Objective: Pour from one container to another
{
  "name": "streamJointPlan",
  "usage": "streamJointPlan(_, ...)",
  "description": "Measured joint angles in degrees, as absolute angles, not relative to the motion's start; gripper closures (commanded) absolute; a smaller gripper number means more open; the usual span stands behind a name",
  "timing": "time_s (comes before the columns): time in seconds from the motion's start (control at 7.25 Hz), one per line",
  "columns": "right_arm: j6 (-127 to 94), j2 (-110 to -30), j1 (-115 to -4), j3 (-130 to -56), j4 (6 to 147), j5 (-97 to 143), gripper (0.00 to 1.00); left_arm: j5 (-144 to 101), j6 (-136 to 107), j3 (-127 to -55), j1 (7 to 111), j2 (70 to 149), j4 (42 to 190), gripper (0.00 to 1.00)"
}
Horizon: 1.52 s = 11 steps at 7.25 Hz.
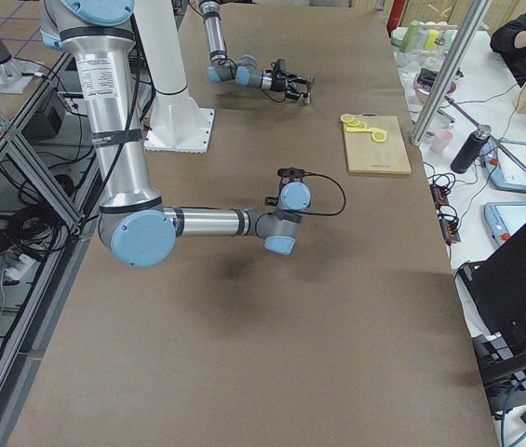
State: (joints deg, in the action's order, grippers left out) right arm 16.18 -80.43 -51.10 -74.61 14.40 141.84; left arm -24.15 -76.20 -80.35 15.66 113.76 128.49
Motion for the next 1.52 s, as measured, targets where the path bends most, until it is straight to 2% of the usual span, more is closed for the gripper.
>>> streamJointPlan(0.14, 16.18, -80.42, -50.89, -74.38, 14.36, 141.80, 0.06, -24.16, -76.20, -80.20, 16.24, 113.98, 128.48, 0.28)
streamJointPlan(0.41, 16.17, -80.42, -50.63, -74.00, 14.33, 141.69, 0.08, -24.34, -76.22, -80.04, 16.56, 114.13, 128.46, 0.43)
streamJointPlan(0.55, 16.17, -80.40, -50.51, -73.95, 14.33, 141.64, 0.10, -24.62, -76.24, -79.94, 16.58, 114.19, 128.43, 0.58)
streamJointPlan(0.83, 16.17, -80.35, -50.18, -73.87, 14.35, 141.50, 0.13, -25.79, -76.21, -79.61, 16.65, 114.36, 128.41, 1.00)
streamJointPlan(1.24, 16.17, -79.94, -49.55, -73.25, 14.35, 141.31, 0.21, -26.81, -72.01, -81.54, 16.74, 114.35, 128.13, 1.00)
streamJointPlan(1.52, 16.17, -79.73, -49.49, -73.05, 14.40, 141.33, 0.33, -26.96, -63.11, -85.81, 16.95, 114.28, 128.03, 1.00)
